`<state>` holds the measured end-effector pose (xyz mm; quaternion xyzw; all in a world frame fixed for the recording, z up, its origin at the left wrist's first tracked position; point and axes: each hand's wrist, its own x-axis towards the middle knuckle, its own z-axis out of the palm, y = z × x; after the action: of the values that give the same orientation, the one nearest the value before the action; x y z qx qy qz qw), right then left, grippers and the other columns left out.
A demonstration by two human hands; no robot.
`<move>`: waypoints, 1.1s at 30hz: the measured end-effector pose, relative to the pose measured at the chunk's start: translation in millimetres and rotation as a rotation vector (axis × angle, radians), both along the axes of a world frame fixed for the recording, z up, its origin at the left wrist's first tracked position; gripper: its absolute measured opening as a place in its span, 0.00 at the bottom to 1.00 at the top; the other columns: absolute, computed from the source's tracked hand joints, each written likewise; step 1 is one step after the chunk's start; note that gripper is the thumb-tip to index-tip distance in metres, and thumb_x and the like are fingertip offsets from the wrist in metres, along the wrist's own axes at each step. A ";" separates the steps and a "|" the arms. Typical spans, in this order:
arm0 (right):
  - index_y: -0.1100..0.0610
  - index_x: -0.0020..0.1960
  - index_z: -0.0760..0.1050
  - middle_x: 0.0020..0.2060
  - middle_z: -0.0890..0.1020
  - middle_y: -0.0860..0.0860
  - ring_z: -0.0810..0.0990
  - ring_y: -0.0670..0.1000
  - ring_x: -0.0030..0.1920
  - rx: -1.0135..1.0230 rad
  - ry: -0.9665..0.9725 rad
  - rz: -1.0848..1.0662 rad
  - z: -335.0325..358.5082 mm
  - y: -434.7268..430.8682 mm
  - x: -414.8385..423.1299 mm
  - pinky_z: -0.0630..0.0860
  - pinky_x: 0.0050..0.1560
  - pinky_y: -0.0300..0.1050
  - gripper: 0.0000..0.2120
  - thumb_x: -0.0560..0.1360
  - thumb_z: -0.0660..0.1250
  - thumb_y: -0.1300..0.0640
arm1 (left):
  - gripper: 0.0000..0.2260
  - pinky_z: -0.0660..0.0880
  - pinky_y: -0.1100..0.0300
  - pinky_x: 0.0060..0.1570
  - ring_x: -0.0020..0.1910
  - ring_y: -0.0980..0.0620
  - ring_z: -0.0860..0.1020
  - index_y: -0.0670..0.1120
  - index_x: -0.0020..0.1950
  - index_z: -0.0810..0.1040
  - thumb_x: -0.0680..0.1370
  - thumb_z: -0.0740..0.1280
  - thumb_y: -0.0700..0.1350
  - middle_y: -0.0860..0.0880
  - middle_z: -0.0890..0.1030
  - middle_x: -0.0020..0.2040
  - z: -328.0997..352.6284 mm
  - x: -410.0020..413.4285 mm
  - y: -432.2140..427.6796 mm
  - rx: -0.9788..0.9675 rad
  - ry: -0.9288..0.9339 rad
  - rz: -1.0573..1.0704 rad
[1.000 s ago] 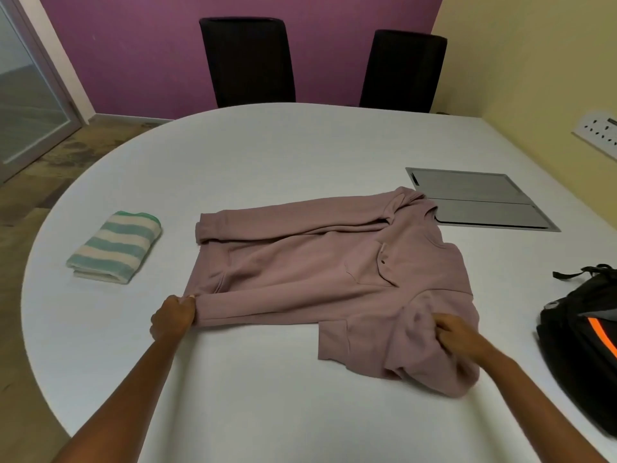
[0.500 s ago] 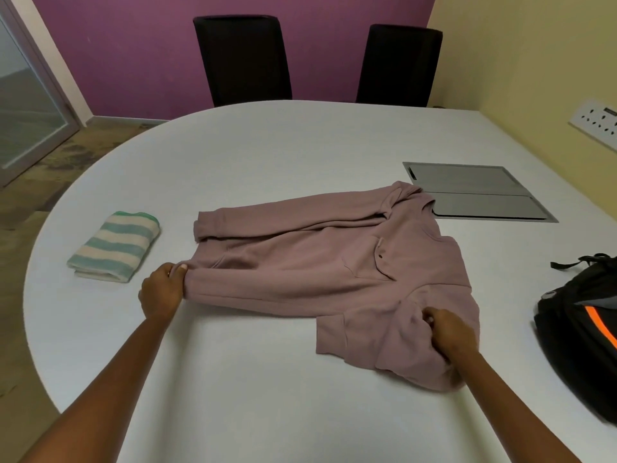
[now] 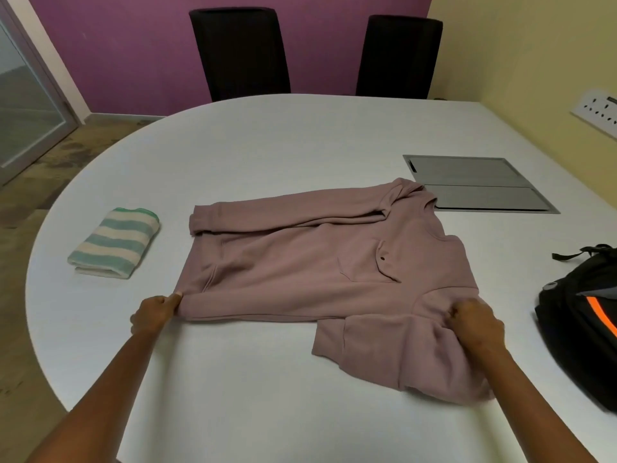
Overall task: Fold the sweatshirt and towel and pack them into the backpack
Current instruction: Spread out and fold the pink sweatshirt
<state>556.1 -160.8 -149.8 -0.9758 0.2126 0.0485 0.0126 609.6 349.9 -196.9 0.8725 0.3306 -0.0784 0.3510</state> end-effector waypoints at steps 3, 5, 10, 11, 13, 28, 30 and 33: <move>0.62 0.47 0.79 0.47 0.81 0.58 0.78 0.60 0.47 0.113 -0.220 0.260 11.3 46.2 17.6 0.73 0.46 0.48 0.08 0.73 0.62 0.64 | 0.19 0.69 0.51 0.55 0.54 0.34 0.74 0.39 0.35 0.74 0.78 0.62 0.52 0.34 0.78 0.49 1.2 -1.3 -2.8 -0.016 -0.037 0.044; 0.61 0.49 0.80 0.48 0.81 0.58 0.78 0.60 0.49 0.208 -0.221 0.442 11.1 86.7 26.1 0.73 0.49 0.49 0.10 0.70 0.63 0.65 | 0.20 0.68 0.50 0.56 0.57 0.34 0.72 0.36 0.43 0.78 0.78 0.61 0.53 0.33 0.77 0.53 3.8 -3.2 -4.8 0.016 -0.020 0.050; 0.61 0.47 0.80 0.46 0.81 0.58 0.79 0.59 0.47 0.123 -0.069 0.698 -24.7 173.8 32.7 0.73 0.45 0.47 0.07 0.73 0.64 0.60 | 0.20 0.71 0.49 0.56 0.58 0.35 0.73 0.30 0.50 0.77 0.77 0.64 0.49 0.33 0.78 0.51 2.1 -7.5 -3.2 -0.063 -0.080 0.110; 0.59 0.40 0.81 0.39 0.81 0.56 0.81 0.57 0.40 0.080 -0.063 0.729 -30.1 181.9 32.1 0.74 0.37 0.44 0.06 0.67 0.72 0.57 | 0.19 0.75 0.50 0.51 0.52 0.38 0.78 0.31 0.46 0.77 0.77 0.65 0.49 0.33 0.80 0.48 0.2 -8.2 -1.4 -0.112 -0.101 0.123; 0.56 0.24 0.76 0.24 0.77 0.52 0.76 0.50 0.23 0.036 -0.006 0.737 -45.0 187.8 32.0 0.67 0.21 0.37 0.17 0.45 0.82 0.52 | 0.16 0.76 0.59 0.33 0.29 0.49 0.81 0.36 0.36 0.73 0.77 0.66 0.48 0.37 0.79 0.36 1.1 -9.3 -0.1 -0.189 -0.129 0.147; 0.57 0.32 0.70 0.27 0.73 0.51 0.73 0.53 0.27 0.055 -0.261 0.856 -68.5 177.8 9.2 0.66 0.23 0.39 0.14 0.49 0.71 0.65 | 0.14 0.66 0.59 0.34 0.26 0.47 0.69 0.42 0.25 0.68 0.69 0.68 0.39 0.47 0.71 0.18 -11.8 -24.8 1.2 -0.322 -0.080 0.142; 0.56 0.31 0.71 0.28 0.73 0.50 0.73 0.52 0.27 0.054 -0.283 0.864 -66.5 178.6 6.9 0.66 0.23 0.39 0.07 0.54 0.64 0.62 | 0.14 0.67 0.57 0.36 0.33 0.43 0.71 0.40 0.29 0.71 0.72 0.67 0.44 0.41 0.74 0.29 -7.8 -26.7 -3.5 -0.249 -0.005 0.094; 0.52 0.32 0.72 0.30 0.74 0.47 0.75 0.50 0.29 0.040 -0.304 0.877 -63.9 183.8 4.9 0.69 0.26 0.41 0.09 0.60 0.56 0.49 | 0.19 0.71 0.51 0.55 0.53 0.37 0.75 0.35 0.47 0.79 0.77 0.61 0.51 0.37 0.77 0.50 -3.9 -23.8 -4.7 -0.060 0.092 0.041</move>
<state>561.0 23.0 -213.6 -0.9692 -0.2254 -0.0901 0.0408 585.8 345.2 -200.8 0.8501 0.3618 -0.1210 0.3630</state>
